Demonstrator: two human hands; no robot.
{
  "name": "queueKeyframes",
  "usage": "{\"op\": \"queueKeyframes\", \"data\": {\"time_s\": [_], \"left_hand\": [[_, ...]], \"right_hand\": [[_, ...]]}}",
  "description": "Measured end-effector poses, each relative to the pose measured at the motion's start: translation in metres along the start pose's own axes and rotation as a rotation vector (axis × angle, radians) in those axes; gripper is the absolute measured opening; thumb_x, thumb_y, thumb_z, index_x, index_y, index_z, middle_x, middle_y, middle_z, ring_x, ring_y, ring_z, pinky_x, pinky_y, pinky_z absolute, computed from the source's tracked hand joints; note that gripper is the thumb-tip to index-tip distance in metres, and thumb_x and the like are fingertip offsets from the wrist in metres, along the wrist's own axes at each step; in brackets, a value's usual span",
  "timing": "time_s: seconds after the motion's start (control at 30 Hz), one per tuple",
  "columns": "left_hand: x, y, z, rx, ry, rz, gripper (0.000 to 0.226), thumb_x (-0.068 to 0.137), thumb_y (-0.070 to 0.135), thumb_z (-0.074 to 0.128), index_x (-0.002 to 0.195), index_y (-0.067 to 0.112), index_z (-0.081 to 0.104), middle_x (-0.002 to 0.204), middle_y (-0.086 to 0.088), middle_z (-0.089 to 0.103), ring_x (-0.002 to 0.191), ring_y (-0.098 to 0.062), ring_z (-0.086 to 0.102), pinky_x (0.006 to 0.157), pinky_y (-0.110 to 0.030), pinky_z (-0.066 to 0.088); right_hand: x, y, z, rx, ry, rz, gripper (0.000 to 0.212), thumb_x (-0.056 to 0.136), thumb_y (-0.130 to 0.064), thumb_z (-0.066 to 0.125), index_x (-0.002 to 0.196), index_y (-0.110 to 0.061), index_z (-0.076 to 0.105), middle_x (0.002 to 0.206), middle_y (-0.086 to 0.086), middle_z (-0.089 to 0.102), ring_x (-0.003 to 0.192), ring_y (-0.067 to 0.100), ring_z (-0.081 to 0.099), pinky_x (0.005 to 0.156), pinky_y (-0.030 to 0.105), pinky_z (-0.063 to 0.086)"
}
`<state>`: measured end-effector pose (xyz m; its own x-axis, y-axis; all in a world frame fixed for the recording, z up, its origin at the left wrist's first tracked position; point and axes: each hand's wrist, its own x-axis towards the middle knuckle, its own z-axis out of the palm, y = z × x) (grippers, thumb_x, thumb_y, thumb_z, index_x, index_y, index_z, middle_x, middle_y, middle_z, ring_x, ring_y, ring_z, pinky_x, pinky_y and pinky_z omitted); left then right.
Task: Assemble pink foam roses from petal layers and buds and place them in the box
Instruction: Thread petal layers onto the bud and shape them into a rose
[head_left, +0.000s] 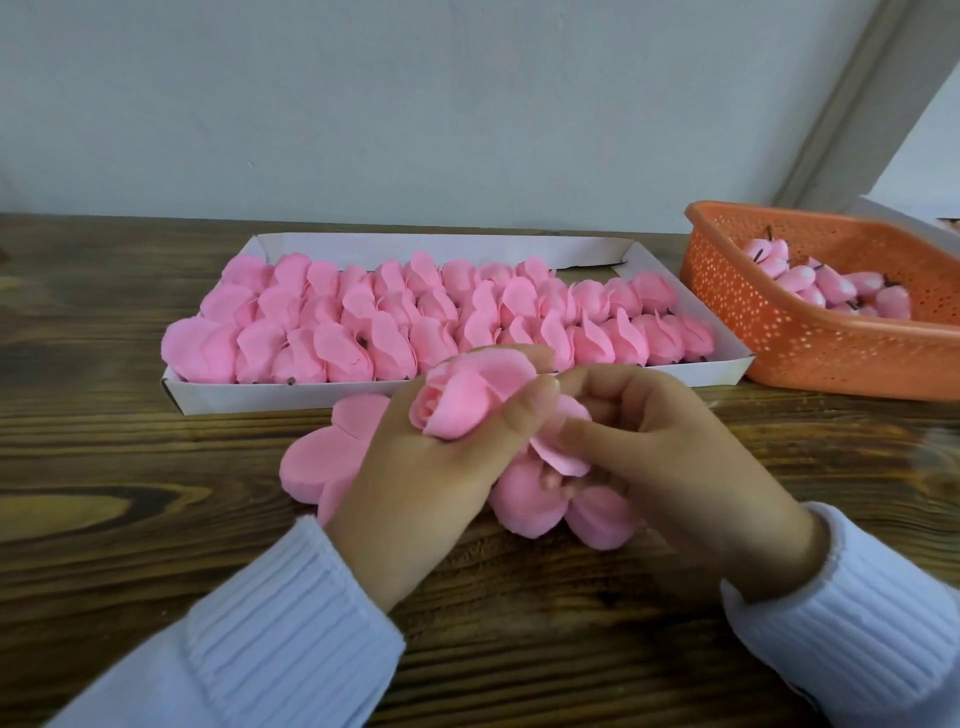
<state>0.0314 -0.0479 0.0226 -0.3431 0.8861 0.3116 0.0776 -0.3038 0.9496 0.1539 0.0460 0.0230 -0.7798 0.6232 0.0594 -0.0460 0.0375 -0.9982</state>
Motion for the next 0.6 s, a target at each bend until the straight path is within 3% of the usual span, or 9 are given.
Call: {"op": "queueKeyframes", "data": {"time_s": [0.1, 0.17, 0.23, 0.37, 0.47, 0.5, 0.6], "left_hand": [[0.0, 0.0, 0.0, 0.044, 0.075, -0.025, 0.02, 0.07, 0.043, 0.054, 0.075, 0.026, 0.062, 0.032, 0.02, 0.047, 0.032, 0.013, 0.046, 0.04, 0.002, 0.031], [0.002, -0.002, -0.001, 0.044, 0.082, -0.019, 0.031, 0.067, 0.045, 0.055, 0.09, 0.027, 0.066, 0.035, 0.024, 0.048, 0.037, 0.015, 0.048, 0.042, 0.003, 0.031], [0.002, -0.003, -0.001, 0.041, 0.08, -0.015, 0.03, 0.068, 0.043, 0.056, 0.092, 0.027, 0.066, 0.038, 0.026, 0.05, 0.039, 0.015, 0.049, 0.043, 0.003, 0.032], [0.0, -0.004, 0.001, 0.041, 0.004, 0.042, 0.015, 0.073, 0.035, 0.058, 0.081, 0.026, 0.067, 0.043, 0.025, 0.055, 0.044, 0.016, 0.052, 0.047, 0.003, 0.034], [-0.002, -0.012, -0.001, 0.009, 0.081, -0.043, 0.021, 0.053, 0.046, 0.064, 0.072, 0.037, 0.064, 0.06, 0.036, 0.061, 0.061, 0.02, 0.058, 0.054, 0.002, 0.041], [-0.002, -0.013, -0.002, 0.012, 0.07, -0.059, 0.03, 0.05, 0.048, 0.066, 0.077, 0.035, 0.063, 0.067, 0.033, 0.065, 0.067, 0.017, 0.062, 0.058, -0.001, 0.044], [0.0, -0.013, 0.0, 0.122, -0.042, -0.058, 0.037, 0.065, 0.042, 0.07, 0.094, 0.019, 0.07, 0.086, 0.003, 0.074, 0.082, -0.005, 0.069, 0.071, -0.014, 0.053]], "right_hand": [[-0.001, 0.003, 0.001, -0.242, 0.118, -0.234, 0.008, 0.081, -0.003, 0.071, 0.087, -0.007, 0.067, 0.073, 0.0, 0.072, 0.064, 0.013, 0.068, 0.059, 0.022, 0.055], [-0.003, 0.006, 0.001, -0.398, 0.194, -0.381, 0.013, 0.082, -0.003, 0.072, 0.088, -0.014, 0.068, 0.078, -0.004, 0.072, 0.069, 0.008, 0.069, 0.062, 0.019, 0.053], [-0.005, 0.006, 0.002, -0.488, 0.249, -0.504, 0.014, 0.08, -0.008, 0.072, 0.089, -0.017, 0.067, 0.082, -0.007, 0.072, 0.072, 0.006, 0.068, 0.064, 0.015, 0.052], [-0.007, 0.003, 0.004, -0.529, 0.298, -0.659, 0.013, 0.081, -0.011, 0.071, 0.089, -0.019, 0.065, 0.084, -0.01, 0.069, 0.071, 0.001, 0.066, 0.064, 0.01, 0.048], [-0.008, 0.001, 0.005, -0.46, 0.312, -0.678, 0.009, 0.082, -0.017, 0.068, 0.088, -0.02, 0.062, 0.081, -0.008, 0.068, 0.066, -0.001, 0.065, 0.06, 0.007, 0.045], [-0.009, 0.001, 0.005, -0.416, 0.314, -0.667, 0.009, 0.081, -0.017, 0.068, 0.088, -0.019, 0.062, 0.08, -0.006, 0.068, 0.065, 0.001, 0.065, 0.06, 0.008, 0.046], [-0.008, 0.001, 0.004, -0.325, 0.276, -0.66, 0.011, 0.082, -0.011, 0.068, 0.089, -0.016, 0.061, 0.08, -0.006, 0.068, 0.067, 0.001, 0.065, 0.062, 0.012, 0.049]]}}
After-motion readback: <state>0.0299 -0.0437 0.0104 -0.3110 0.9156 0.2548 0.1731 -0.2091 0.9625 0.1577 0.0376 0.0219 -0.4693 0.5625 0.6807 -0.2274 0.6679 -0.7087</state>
